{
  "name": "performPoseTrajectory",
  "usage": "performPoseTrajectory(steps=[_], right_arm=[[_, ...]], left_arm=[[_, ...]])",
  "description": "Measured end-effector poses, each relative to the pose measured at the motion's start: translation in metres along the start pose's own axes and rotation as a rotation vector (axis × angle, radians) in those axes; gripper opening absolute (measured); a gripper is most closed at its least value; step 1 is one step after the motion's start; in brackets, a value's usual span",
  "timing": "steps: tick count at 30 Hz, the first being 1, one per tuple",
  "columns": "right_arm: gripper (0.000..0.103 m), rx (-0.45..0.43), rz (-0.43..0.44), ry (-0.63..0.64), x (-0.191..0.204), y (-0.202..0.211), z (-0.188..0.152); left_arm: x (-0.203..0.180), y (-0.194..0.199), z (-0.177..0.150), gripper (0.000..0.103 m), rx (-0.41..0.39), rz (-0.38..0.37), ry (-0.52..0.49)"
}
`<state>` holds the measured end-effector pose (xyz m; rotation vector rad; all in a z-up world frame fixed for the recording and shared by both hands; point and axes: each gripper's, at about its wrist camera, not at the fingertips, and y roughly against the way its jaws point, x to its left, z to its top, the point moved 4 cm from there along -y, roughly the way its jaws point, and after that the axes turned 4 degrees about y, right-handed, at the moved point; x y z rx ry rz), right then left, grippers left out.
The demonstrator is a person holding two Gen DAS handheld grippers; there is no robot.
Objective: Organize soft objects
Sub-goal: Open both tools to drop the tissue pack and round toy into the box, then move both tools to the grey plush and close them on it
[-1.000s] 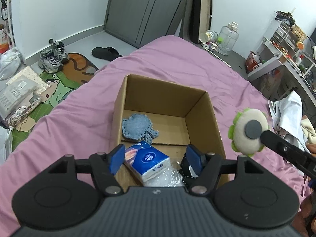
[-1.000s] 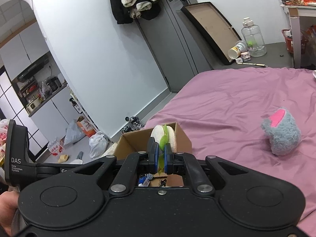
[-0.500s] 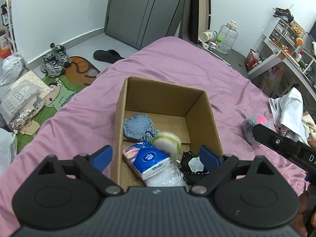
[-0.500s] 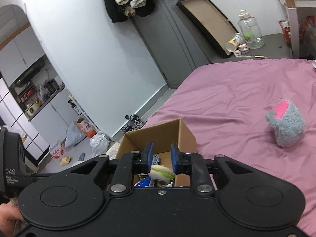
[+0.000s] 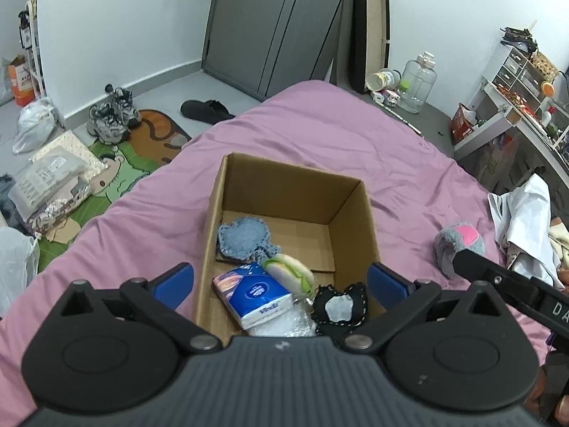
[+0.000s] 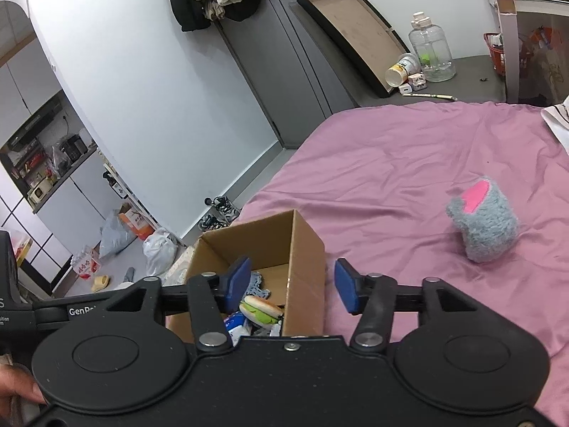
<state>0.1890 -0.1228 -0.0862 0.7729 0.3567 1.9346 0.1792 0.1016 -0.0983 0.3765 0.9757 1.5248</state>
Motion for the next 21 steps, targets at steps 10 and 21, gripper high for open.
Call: performPoseTrajectory(steps=[10, 21], right_arm=[[0.074, 0.018, -0.069, -0.041, -0.027, 0.015, 0.01], [0.074, 0.008, -0.085, -0.009, -0.051, 0.038, 0.034]], left_arm=[[-0.029, 0.005, 0.002, 0.103, -0.026, -0.017, -0.012], [-0.079, 0.011, 0.003, 0.103, -0.04, -0.03, -0.053]])
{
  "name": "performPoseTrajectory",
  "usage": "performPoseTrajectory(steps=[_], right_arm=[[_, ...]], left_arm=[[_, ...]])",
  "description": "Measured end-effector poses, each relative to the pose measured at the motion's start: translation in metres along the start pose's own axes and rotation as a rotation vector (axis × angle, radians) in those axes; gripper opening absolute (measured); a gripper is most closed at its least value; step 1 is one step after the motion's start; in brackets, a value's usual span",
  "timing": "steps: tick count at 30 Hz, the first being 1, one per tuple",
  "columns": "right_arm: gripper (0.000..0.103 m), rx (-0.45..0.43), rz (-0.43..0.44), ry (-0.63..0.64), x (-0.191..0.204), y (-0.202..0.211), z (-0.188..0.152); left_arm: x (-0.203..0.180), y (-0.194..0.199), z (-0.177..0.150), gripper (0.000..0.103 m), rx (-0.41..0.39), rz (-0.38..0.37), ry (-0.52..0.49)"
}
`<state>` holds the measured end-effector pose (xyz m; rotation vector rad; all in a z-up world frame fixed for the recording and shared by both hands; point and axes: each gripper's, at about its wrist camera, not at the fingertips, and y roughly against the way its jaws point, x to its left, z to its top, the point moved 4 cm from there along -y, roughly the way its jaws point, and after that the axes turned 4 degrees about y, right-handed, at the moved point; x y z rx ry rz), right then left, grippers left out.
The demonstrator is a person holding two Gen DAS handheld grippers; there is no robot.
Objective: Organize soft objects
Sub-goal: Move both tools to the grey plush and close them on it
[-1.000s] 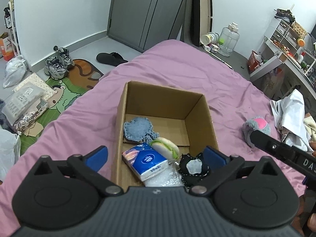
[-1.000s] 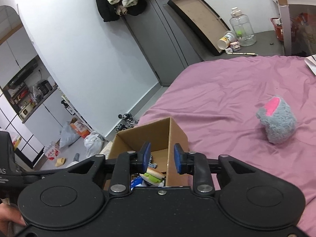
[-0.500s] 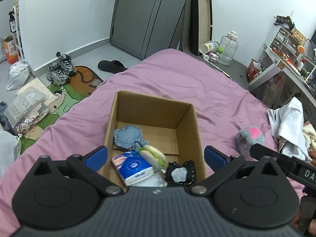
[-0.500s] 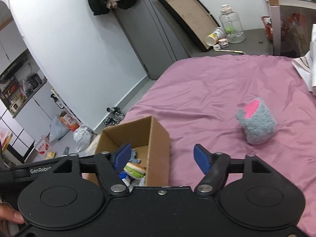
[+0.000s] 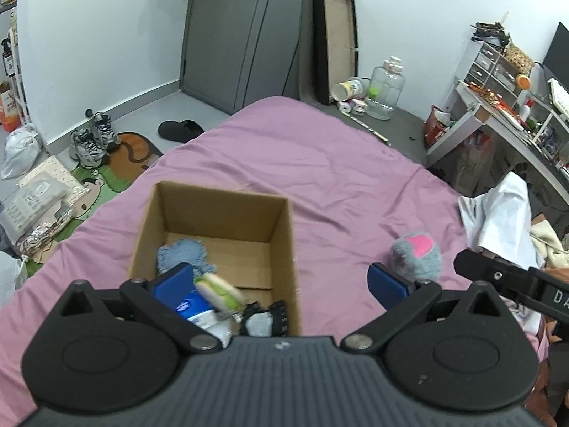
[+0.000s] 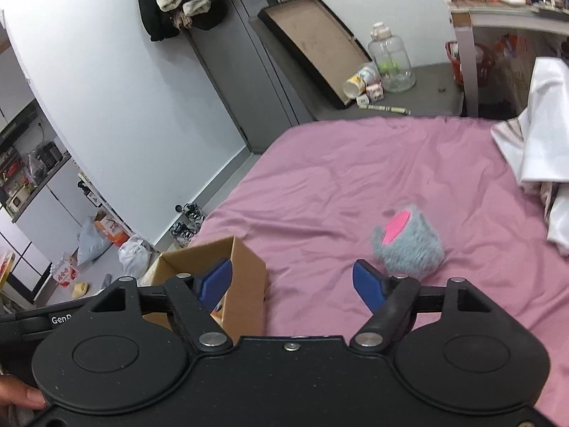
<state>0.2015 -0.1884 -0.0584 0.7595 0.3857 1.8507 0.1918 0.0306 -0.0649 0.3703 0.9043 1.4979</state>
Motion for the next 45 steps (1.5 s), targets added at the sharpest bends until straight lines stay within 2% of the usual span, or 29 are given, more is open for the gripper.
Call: performPoseTrajectory(steps=[11, 15, 20, 33, 37, 41, 45], right_arm=[[0.086, 0.012, 0.01, 0.009, -0.036, 0.002, 0.021], [0.086, 0.016, 0.006, -0.003, -0.051, -0.002, 0.025], [0.086, 0.023, 0.005, -0.041, -0.07, -0.008, 0.02], [0.087, 0.045, -0.008, -0.147, -0.113, -0.016, 0.009], [0.095, 0.05, -0.041, -0.207, -0.13, -0.02, 0.007], [0.099, 0.044, -0.081, -0.253, -0.148, -0.019, 0.005], [0.102, 0.039, -0.086, -0.299, -0.164, -0.021, 0.005]], left_arm=[[-0.045, 0.004, 0.006, 0.103, -0.003, 0.016, -0.046], [-0.058, -0.001, 0.007, 0.103, 0.013, 0.004, -0.056], [-0.071, -0.009, 0.004, 0.103, 0.024, 0.033, -0.057], [-0.108, -0.051, -0.005, 0.103, 0.038, 0.036, -0.096], [-0.12, -0.063, -0.007, 0.103, 0.041, 0.03, -0.105], [-0.133, -0.076, -0.008, 0.102, 0.051, 0.008, -0.08], [-0.15, -0.088, -0.009, 0.101, 0.051, -0.008, -0.088]])
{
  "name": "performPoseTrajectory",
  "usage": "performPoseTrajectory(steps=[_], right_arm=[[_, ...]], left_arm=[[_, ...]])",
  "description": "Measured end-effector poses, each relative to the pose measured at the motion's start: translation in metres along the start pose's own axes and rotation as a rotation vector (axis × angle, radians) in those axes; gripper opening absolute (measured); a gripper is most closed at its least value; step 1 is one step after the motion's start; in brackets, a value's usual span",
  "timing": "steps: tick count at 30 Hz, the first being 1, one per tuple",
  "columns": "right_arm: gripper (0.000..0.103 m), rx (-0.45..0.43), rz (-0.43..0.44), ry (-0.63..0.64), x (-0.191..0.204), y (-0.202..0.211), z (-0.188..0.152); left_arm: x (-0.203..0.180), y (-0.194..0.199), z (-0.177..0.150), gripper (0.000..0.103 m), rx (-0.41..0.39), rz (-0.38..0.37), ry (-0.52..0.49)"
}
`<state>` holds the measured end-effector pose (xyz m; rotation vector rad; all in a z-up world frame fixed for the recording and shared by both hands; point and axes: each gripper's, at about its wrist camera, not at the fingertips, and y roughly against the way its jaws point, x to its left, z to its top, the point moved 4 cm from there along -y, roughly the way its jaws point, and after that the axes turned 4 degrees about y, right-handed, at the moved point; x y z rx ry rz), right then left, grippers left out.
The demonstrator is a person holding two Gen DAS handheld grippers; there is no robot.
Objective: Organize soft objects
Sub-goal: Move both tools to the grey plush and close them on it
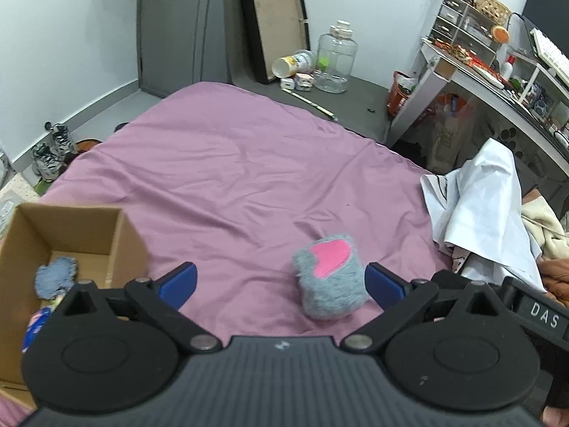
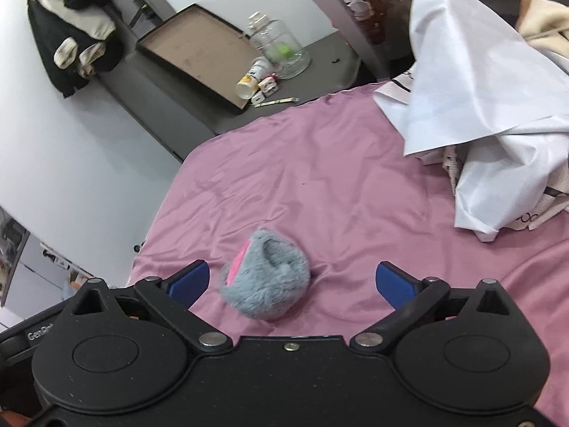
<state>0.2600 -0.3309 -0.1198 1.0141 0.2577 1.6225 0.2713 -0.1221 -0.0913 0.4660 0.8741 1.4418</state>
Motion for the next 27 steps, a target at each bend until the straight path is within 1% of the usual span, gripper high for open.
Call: performPoseTrajectory(steps=[6, 9, 12, 14, 16, 17, 18, 20, 24, 26, 27], right_arm=[[0.103, 0.008, 0.013, -0.035, -0.011, -0.007, 0.001], [0.103, 0.007, -0.006, -0.069, -0.019, -0.01, 0.001], [0.101, -0.004, -0.03, -0.093, -0.025, -0.012, 0.0], [0.095, -0.013, -0.039, -0.119, -0.031, -0.013, 0.0], [0.091, -0.017, -0.041, -0.153, -0.038, -0.014, 0.0], [0.089, -0.019, -0.045, -0.165, -0.041, -0.015, 0.001], [0.087, -0.021, -0.054, -0.175, -0.044, -0.016, 0.001], [0.085, -0.02, -0.062, -0.186, -0.046, -0.018, 0.0], [0.08, -0.014, -0.064, -0.209, -0.049, -0.025, -0.003], [0.079, -0.014, -0.069, -0.207, -0.049, -0.028, -0.004], [0.079, -0.012, -0.07, -0.206, -0.049, -0.029, -0.004]], left_arm=[[-0.014, -0.018, 0.002, 0.098, -0.003, -0.027, 0.016], [-0.018, -0.031, 0.003, 0.091, 0.009, -0.033, 0.038], [-0.022, -0.043, 0.005, 0.086, 0.019, -0.04, 0.055], [-0.025, -0.051, 0.006, 0.078, 0.028, -0.039, 0.061], [-0.027, -0.06, 0.006, 0.068, 0.047, -0.035, 0.067], [-0.027, -0.065, 0.007, 0.067, 0.054, -0.033, 0.071], [-0.027, -0.069, 0.007, 0.065, 0.063, -0.034, 0.078], [-0.028, -0.076, 0.006, 0.064, 0.079, -0.045, 0.086], [-0.036, -0.086, 0.002, 0.064, 0.1, -0.07, 0.057], [-0.036, -0.092, -0.003, 0.063, 0.116, -0.06, 0.052], [-0.033, -0.095, -0.005, 0.057, 0.117, -0.044, 0.053]])
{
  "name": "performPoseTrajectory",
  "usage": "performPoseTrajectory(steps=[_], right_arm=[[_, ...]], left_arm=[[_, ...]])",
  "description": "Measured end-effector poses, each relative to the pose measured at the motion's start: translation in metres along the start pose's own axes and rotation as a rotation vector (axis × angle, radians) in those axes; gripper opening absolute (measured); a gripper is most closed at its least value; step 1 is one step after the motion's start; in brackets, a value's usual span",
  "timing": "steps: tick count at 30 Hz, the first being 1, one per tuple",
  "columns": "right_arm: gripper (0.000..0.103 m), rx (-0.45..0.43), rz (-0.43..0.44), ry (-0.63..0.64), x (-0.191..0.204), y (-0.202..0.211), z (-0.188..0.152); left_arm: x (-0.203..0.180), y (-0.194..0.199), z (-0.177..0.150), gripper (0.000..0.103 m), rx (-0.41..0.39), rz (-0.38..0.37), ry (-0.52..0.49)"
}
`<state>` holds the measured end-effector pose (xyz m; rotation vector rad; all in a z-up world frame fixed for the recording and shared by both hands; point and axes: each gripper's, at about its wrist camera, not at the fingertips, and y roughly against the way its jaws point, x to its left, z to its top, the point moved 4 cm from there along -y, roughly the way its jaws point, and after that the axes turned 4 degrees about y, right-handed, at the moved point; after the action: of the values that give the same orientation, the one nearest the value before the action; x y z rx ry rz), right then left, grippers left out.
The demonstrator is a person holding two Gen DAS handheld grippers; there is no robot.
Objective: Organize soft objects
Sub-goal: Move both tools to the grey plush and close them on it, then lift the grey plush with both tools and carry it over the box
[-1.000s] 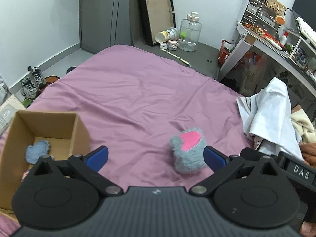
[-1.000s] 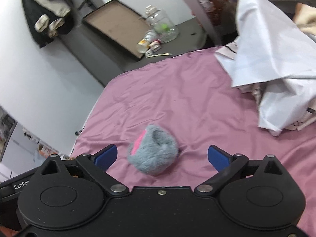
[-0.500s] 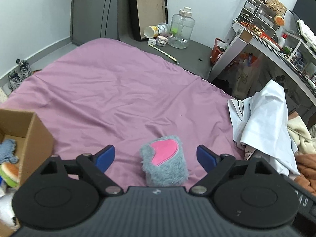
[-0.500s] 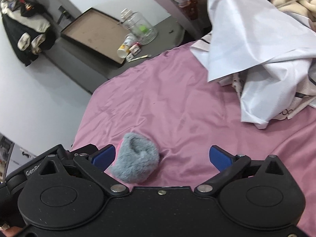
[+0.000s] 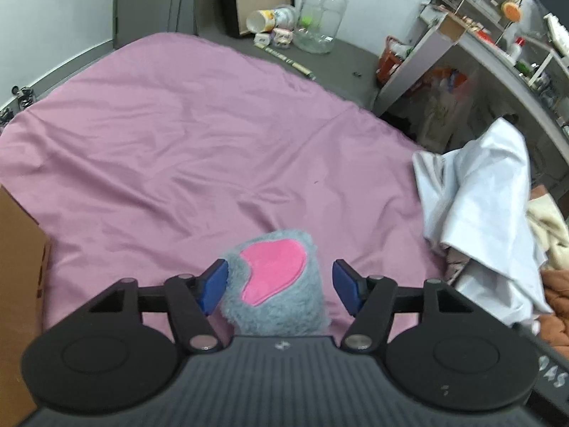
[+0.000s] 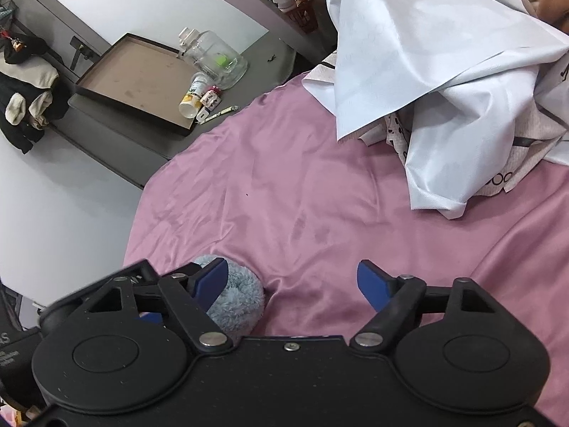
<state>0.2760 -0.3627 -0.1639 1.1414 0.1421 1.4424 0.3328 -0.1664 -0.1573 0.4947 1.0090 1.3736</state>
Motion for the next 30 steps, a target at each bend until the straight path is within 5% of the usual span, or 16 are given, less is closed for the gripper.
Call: performPoseTrajectory(steps=[8, 10, 22, 30], right_arm=[[0.079, 0.03, 0.011, 0.022, 0.009, -0.008, -0.008], [0.079, 0.034, 0.024, 0.036, 0.015, -0.009, -0.011], [0.079, 0.055, 0.109, 0.106, 0.044, -0.021, -0.026], [0.065, 0.049, 0.177, 0.047, 0.043, -0.021, -0.026]], left_arm=[[0.028, 0.004, -0.005, 0.039, -0.037, 0.025, 0.027], [0.036, 0.008, -0.004, 0.023, -0.052, 0.043, 0.042], [0.065, 0.008, -0.005, 0.017, -0.015, -0.056, 0.149], [0.072, 0.018, -0.009, 0.016, 0.012, -0.152, 0.211]])
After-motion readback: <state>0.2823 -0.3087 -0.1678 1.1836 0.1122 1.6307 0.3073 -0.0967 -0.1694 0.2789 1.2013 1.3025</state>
